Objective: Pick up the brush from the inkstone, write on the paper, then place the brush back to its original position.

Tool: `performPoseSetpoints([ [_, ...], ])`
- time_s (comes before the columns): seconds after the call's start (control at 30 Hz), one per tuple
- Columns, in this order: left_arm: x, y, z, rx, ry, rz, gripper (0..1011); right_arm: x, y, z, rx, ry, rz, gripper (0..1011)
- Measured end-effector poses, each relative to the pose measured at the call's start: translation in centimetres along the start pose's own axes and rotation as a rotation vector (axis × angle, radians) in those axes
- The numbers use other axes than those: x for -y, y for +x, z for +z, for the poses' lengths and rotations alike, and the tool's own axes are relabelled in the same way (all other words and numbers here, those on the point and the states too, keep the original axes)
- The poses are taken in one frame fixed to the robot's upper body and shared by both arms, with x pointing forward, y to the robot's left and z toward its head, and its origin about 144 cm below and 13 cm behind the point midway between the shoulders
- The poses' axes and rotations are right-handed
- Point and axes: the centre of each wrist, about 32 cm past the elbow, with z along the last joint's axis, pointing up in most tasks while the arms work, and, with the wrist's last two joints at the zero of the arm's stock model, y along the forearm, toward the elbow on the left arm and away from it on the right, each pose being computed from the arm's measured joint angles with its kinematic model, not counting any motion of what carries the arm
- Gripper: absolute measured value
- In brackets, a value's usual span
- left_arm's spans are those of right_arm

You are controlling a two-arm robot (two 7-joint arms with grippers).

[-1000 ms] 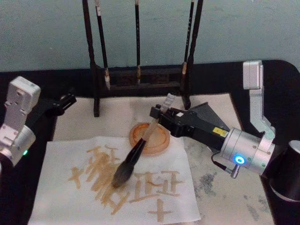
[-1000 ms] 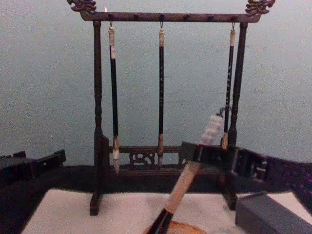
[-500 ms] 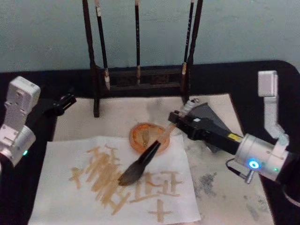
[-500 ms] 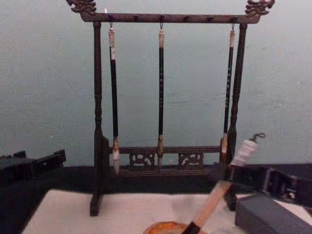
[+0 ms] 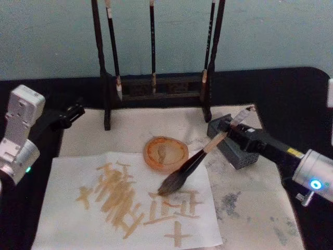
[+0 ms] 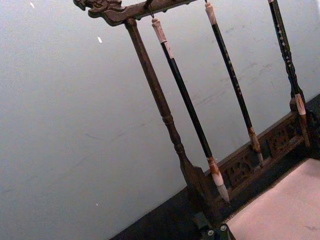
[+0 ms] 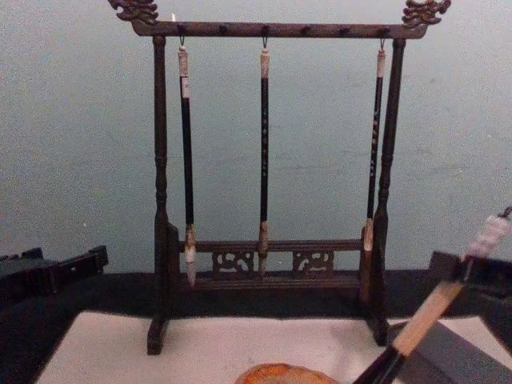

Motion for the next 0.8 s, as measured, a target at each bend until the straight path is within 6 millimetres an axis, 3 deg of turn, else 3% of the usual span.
performPoseSetpoints([
  [0.33, 0.0, 0.0, 0.0, 0.0, 0.0, 0.0, 1002, 0.1, -1.6, 1.3, 0.002, 0.049, 0.077, 176],
  [0.57, 0.0, 0.0, 0.0, 0.0, 0.0, 0.0, 1002, -2.1, -3.0, 1.2, 0.0, 0.043, 0.153, 176],
  [0.8, 0.0, 0.0, 0.0, 0.0, 0.0, 0.0, 1002, -4.2, -3.1, 0.1, -0.03, 0.015, 0.187, 176],
])
